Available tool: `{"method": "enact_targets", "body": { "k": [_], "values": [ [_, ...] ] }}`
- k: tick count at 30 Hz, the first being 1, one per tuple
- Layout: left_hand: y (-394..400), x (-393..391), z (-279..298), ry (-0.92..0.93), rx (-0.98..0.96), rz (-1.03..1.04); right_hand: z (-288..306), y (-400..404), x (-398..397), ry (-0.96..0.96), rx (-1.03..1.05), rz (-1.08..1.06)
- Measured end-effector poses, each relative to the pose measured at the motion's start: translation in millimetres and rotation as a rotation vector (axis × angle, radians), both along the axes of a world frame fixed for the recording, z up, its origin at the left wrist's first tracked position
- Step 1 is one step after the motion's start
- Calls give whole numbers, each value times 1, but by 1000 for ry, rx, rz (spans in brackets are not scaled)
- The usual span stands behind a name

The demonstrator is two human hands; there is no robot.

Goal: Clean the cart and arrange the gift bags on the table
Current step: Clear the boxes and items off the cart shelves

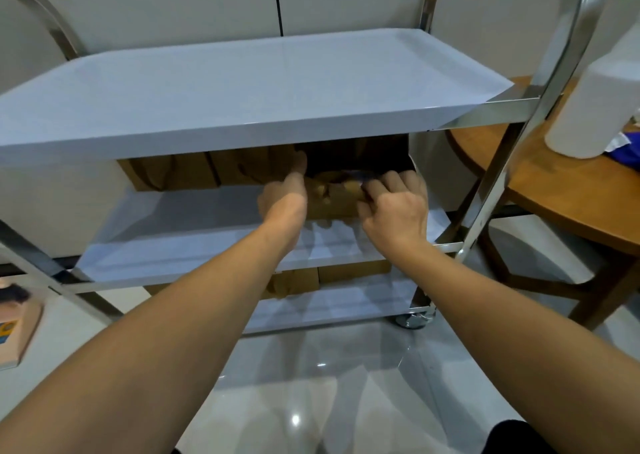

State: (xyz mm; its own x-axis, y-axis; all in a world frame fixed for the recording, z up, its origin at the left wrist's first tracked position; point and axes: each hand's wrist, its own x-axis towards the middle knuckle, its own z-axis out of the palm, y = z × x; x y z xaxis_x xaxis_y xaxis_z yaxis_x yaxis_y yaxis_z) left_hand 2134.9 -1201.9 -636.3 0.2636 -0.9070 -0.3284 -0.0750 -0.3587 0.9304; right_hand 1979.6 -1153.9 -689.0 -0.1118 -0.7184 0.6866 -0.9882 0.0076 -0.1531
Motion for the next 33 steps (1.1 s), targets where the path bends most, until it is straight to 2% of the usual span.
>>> {"method": "enact_targets", "body": {
  "k": [4,8,10,13,15,23,27,30,33],
  "values": [
    [7,1,3,-340,-38,-115,-12,13,-10,-68,-202,151],
    [9,-1,3,-557,-23,-121,-6,26,-11,-195,-203,237],
    [17,0,9,-602,-17,-160,2,31,-7,-201,-73,219],
    [36,7,20,-591,32,-184,32,41,5,-152,373,197],
    [49,9,29,-618,86,-176,54,43,12,-90,590,137],
    [94,28,56,-666,223,-253,103,64,21,-126,732,122],
    [121,37,63,-723,287,-320,107,79,9,6,1042,26],
    [146,40,72,-810,351,-400,103,110,2,-140,1229,2],
    [171,48,82,-864,446,-425,105,145,-1,-395,1198,11]
  ]
}}
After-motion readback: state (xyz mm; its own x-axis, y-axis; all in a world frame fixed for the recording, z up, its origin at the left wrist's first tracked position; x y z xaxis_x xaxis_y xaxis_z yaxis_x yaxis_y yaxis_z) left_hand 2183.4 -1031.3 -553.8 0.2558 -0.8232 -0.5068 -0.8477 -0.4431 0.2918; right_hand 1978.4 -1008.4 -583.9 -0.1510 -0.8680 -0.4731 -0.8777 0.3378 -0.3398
